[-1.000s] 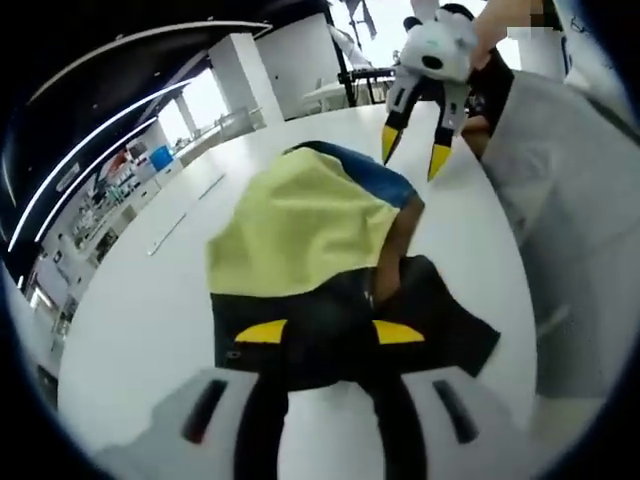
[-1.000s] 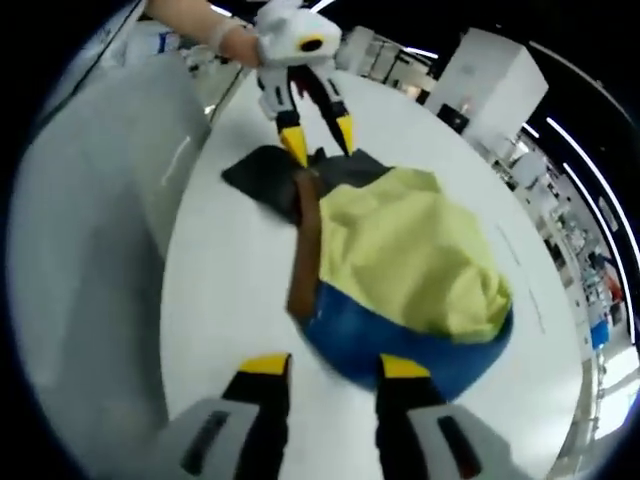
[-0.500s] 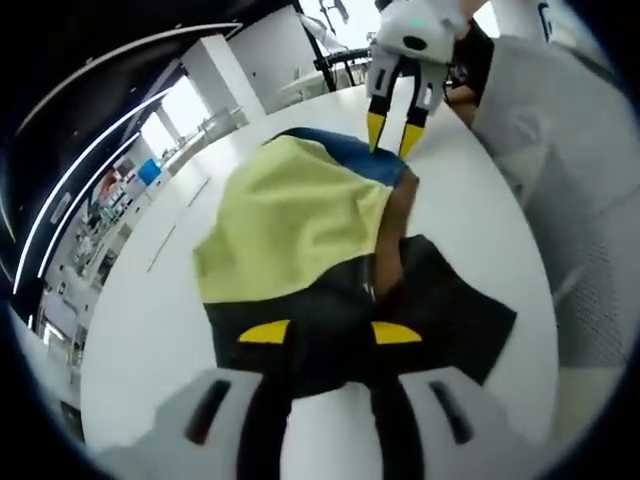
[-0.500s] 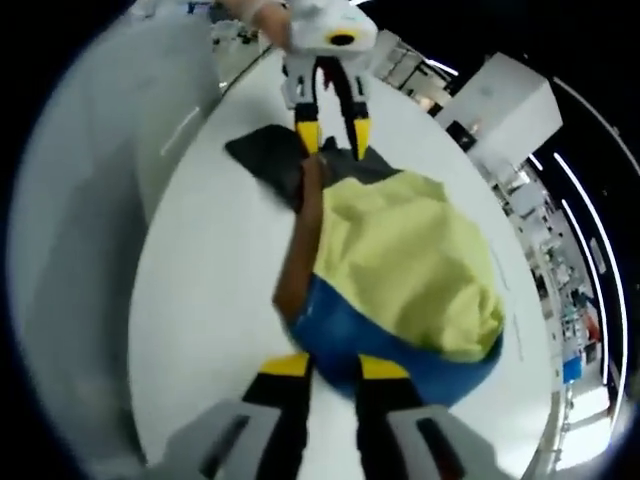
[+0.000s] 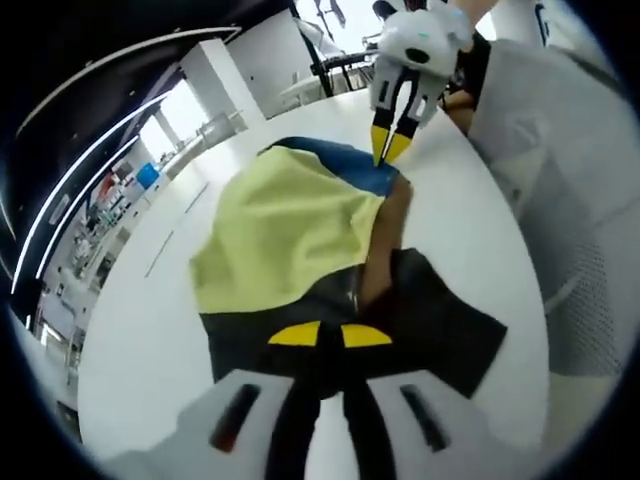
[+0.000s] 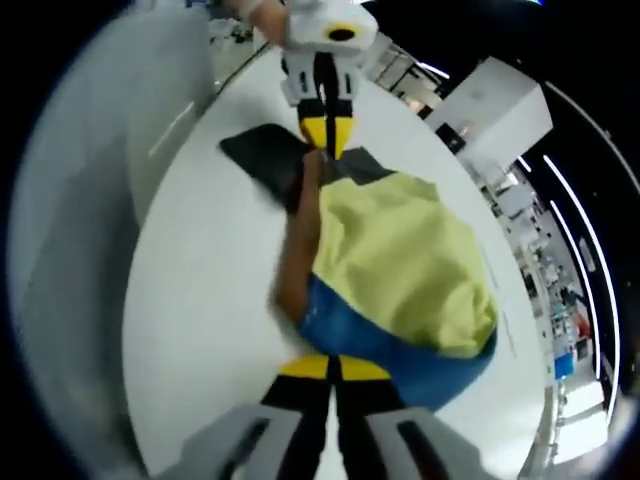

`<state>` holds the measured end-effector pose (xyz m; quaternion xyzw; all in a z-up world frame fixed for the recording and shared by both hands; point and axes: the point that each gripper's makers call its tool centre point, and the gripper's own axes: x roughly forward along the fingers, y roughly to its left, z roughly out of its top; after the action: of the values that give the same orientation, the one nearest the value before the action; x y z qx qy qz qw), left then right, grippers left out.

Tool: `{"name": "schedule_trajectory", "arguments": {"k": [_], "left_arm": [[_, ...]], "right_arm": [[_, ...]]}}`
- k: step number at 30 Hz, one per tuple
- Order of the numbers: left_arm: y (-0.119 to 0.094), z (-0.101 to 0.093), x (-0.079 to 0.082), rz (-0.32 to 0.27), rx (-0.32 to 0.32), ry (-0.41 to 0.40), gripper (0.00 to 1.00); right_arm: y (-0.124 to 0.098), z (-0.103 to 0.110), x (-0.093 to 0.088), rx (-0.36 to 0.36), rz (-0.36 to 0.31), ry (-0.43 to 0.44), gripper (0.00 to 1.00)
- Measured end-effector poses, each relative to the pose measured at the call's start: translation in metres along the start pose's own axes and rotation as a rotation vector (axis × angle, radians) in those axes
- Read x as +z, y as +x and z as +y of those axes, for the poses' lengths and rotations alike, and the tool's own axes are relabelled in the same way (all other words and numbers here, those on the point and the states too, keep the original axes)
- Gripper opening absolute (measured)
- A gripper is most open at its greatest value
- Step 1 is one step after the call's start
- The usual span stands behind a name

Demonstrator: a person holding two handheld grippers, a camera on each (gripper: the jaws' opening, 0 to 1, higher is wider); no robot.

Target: Fold the garment on the visible template until the final outline fits inside the template.

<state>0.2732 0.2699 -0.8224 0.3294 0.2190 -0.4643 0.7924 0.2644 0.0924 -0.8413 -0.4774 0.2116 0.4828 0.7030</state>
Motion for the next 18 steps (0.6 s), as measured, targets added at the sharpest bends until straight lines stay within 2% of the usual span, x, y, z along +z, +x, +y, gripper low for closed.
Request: {"name": "schedule_trajectory", "arguments": {"k": [5,7,9,10,14,16,18], "left_arm": [[-0.003,0.004,0.003,-0.029,0.013,-0.078,0.0],[-0.008,0.006,0.009,-0.052,0.023,-0.119,0.0],[-0.011,0.009,0.012,-0.066,0.026,-0.137,0.0],[-0.014,0.012,0.013,-0.079,0.032,-0.156,0.0],[-0.028,0.022,0.036,-0.159,0.05,-0.293,0.0],[-0.035,0.03,0.044,-0.202,0.058,-0.339,0.0],[-0.04,0.042,0.044,-0.231,0.076,-0.366,0.0]], "right_arm": [[-0.012,-0.009,0.003,-0.024,-0.002,0.079,0.0],[-0.019,-0.013,0.009,-0.031,-0.033,0.222,0.0],[-0.025,-0.022,0.014,-0.051,-0.053,0.283,0.0],[-0.031,-0.029,0.017,-0.064,-0.069,0.329,0.0],[-0.051,-0.058,0.029,-0.127,-0.143,0.472,0.0],[-0.06,-0.075,0.033,-0.161,-0.18,0.513,0.0],[-0.069,-0.088,0.037,-0.183,-0.211,0.554,0.0]]}}
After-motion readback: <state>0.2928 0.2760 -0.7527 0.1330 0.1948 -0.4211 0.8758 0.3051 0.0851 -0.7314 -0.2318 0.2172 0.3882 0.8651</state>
